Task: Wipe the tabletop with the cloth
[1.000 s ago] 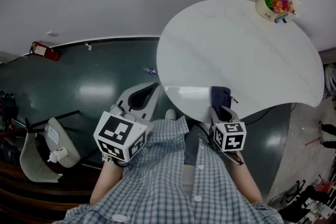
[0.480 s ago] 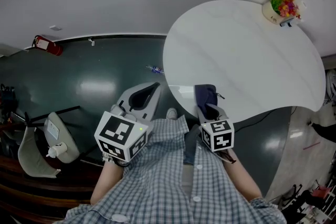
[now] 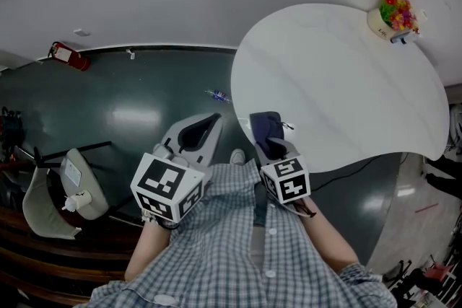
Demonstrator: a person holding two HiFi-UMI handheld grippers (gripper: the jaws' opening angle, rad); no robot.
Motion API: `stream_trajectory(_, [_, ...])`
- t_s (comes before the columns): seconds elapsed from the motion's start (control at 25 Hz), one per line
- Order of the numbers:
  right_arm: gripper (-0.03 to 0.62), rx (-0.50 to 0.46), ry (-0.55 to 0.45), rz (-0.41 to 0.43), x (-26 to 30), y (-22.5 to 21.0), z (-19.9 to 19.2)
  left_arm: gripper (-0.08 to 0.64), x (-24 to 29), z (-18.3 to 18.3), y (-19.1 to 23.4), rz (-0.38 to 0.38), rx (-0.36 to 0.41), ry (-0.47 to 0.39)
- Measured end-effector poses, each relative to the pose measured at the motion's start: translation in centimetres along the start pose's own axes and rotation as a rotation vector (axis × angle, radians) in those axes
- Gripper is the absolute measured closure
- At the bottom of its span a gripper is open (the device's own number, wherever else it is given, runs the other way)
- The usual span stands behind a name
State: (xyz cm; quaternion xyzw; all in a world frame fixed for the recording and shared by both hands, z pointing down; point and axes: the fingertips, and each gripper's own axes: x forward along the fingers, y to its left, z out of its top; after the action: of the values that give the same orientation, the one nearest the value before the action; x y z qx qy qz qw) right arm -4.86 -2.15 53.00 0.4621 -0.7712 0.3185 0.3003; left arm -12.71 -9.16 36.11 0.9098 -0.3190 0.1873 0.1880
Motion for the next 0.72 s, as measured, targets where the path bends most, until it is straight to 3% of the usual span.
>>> stream_trajectory(0.36, [0.525,-0.070,0.009,0.109,2.4,2.0,2.5,0.554,-0.7,-0.3,0.6,0.016,-0.006,0.001])
stream_trajectory(0.72, [0.525,-0.103,0.006,0.112,4.0,2.0,4.5,0.554,-1.2,-0.5,0.9,0.019,-0.010,-0.003])
